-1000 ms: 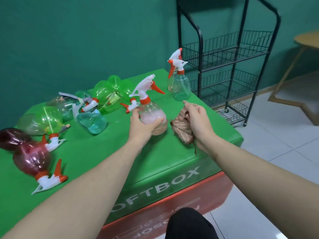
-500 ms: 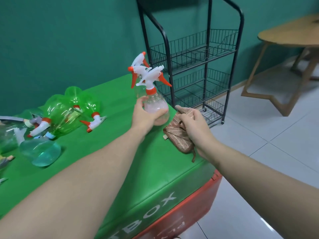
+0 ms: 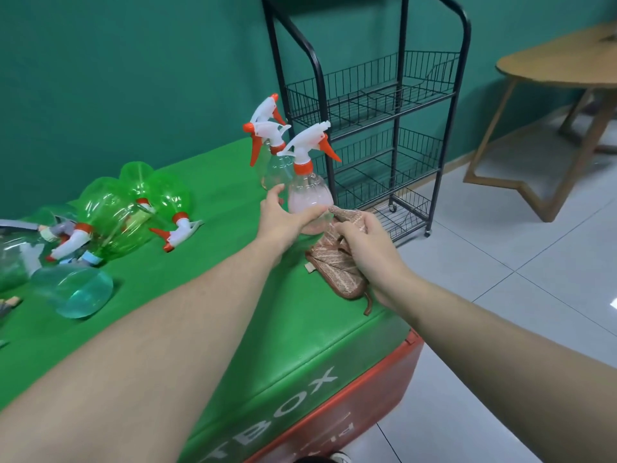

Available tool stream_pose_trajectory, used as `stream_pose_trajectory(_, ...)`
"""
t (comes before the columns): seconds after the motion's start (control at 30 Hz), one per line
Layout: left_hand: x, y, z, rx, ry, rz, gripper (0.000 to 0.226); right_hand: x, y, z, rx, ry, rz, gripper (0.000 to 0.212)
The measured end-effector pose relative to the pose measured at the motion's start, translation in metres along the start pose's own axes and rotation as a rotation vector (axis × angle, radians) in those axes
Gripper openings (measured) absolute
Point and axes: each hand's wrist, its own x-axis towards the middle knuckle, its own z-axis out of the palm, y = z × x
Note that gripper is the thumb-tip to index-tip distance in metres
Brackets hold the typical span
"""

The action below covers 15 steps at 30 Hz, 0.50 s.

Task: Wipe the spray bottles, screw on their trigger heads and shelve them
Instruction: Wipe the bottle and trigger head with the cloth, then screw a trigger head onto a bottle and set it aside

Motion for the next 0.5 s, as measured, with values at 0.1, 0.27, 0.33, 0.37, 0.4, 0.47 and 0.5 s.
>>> stream_pose_trajectory(0.1, -0.018, -0.006, -0.024, 0.008, 0.023, 0.008, 0.078, -0.014, -0.002, 0.015, 0.038, -0.013, -0.012, 0.022)
stream_pose_trajectory(0.27, -0.057, -0.028, -0.082, 0.072, 0.054, 0.006, 0.047, -0.044, -0.005, 0.054, -0.04, -0.056, -0.057, 0.019)
stream_pose_trajectory(0.33, -0.074, -0.039, -0.108, 0.121, 0.04, 0.008, 0.038, -0.057, -0.004, 0.073, -0.034, -0.085, -0.051, 0.022)
stream_pose_trajectory(0.37, -0.084, -0.045, -0.122, 0.153, 0.028, 0.009, 0.036, -0.063, -0.003, 0.083, -0.05, -0.093, -0.053, 0.022)
stream_pose_trajectory(0.4, -0.092, -0.051, -0.136, 0.184, 0.013, 0.009, 0.034, -0.069, -0.002, 0.093, -0.07, -0.105, -0.055, 0.021)
stream_pose_trajectory(0.47, -0.106, -0.065, -0.163, 0.246, -0.018, 0.011, 0.032, -0.079, 0.0, 0.113, -0.094, -0.131, -0.056, 0.021)
stream_pose_trajectory(0.5, -0.113, -0.072, -0.177, 0.277, -0.026, 0.015, 0.032, -0.083, 0.001, 0.122, -0.101, -0.144, -0.054, 0.022)
